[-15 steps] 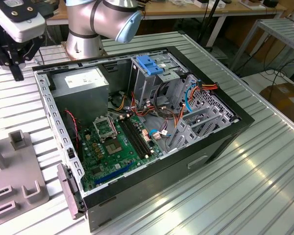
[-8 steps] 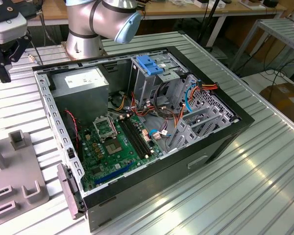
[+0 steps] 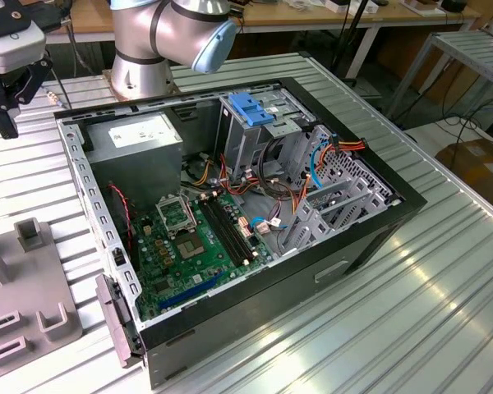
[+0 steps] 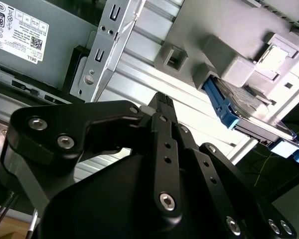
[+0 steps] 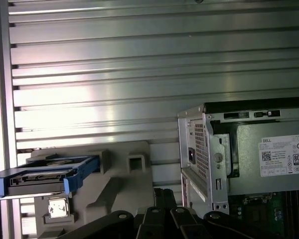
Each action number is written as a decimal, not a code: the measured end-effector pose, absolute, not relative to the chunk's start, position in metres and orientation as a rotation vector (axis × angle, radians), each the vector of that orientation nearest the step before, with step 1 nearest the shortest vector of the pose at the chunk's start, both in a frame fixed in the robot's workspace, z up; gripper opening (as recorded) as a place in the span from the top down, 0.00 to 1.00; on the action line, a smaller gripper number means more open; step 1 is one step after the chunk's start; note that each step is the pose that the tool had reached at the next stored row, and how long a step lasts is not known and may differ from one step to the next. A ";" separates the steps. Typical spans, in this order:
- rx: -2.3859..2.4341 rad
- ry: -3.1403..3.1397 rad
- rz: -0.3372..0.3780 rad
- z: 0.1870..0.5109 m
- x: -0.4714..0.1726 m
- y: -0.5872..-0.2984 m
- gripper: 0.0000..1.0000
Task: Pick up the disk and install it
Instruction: 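Reach for the disk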
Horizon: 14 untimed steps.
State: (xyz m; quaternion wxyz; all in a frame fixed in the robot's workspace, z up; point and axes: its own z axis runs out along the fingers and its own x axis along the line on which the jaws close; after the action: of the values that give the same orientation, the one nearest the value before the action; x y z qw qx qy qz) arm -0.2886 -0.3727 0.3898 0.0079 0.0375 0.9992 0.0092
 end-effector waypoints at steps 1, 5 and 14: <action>0.117 3.123 0.029 0.390 -0.290 -0.373 0.90; 0.117 3.123 0.029 0.390 -0.295 -0.373 0.90; 0.117 3.123 0.029 0.390 -0.310 -0.373 0.90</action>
State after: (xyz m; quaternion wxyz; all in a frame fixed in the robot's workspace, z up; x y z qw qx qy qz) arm -0.3104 -0.3727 0.3897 0.0080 0.0374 0.9992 0.0093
